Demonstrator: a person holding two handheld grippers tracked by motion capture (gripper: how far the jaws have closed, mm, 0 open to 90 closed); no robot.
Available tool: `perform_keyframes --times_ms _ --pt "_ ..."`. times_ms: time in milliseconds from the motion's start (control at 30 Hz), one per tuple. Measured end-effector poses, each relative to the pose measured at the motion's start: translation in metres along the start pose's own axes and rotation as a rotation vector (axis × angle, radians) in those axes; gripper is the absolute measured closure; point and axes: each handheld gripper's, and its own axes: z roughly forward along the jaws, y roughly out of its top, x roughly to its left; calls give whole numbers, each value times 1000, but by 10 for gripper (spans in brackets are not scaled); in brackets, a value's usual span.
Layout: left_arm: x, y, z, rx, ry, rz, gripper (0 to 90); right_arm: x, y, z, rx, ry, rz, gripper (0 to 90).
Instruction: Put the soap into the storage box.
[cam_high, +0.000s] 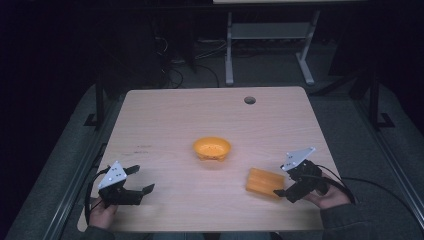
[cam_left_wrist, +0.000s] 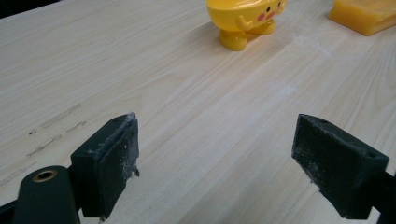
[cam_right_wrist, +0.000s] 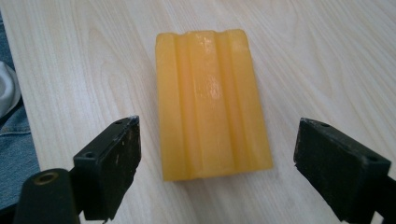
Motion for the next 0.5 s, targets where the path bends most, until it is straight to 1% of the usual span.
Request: perform_keyframes --times_ms 233,267,433,467,500 --pt "0 0 0 -5 -1 -6 143 -3 11 6 8 12 -21 142" --pt "0 0 0 -2 -2 -5 143 -4 14 8 14 23 -22 142" --pt "0 0 0 -6 -2 -7 143 -6 17 12 21 27 -32 142" --pt "0 0 0 -5 -2 -6 143 -6 18 15 29 34 -25 142" --pt "0 0 0 -5 -2 -6 143 -7 18 16 36 33 -28 142"
